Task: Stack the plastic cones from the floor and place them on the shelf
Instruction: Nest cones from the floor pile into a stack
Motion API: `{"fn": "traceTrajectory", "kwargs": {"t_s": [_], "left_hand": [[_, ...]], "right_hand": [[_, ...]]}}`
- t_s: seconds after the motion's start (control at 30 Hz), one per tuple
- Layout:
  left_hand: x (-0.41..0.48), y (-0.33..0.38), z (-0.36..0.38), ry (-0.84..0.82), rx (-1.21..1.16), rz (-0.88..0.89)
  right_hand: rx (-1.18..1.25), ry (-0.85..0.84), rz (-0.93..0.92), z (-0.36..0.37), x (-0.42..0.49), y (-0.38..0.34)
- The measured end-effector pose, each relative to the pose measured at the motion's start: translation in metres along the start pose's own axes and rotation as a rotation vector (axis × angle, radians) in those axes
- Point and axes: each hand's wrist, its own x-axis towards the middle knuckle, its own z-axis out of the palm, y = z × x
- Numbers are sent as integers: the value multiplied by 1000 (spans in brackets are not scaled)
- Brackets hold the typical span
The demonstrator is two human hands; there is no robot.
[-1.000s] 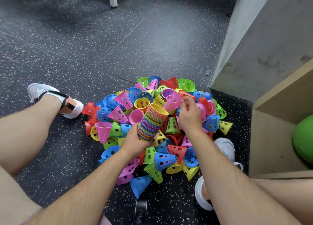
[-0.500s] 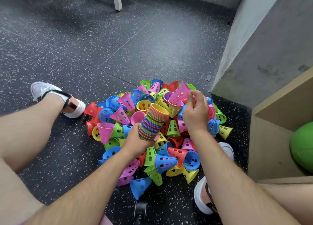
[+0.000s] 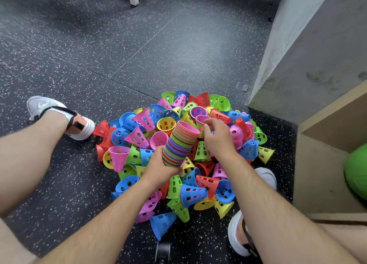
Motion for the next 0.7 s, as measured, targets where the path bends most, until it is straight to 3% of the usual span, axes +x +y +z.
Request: {"fn": "traceTrajectory", "kwargs": {"t_s": [0.17,0.3,0.43,0.7], "left_hand": [[-2,14,3,-12,-10,10],[-3,15,1,-2,-15,-25],[-9,16,-1,-3,6,-11],[-16,7,-7,4,19,-69]], "right_hand": [[-457,-102,-1,5,21,25],[-567,-104,7,14,30,29],[-484,-18,-31,20,25,29],[81,166,48,5,-8,14]]}}
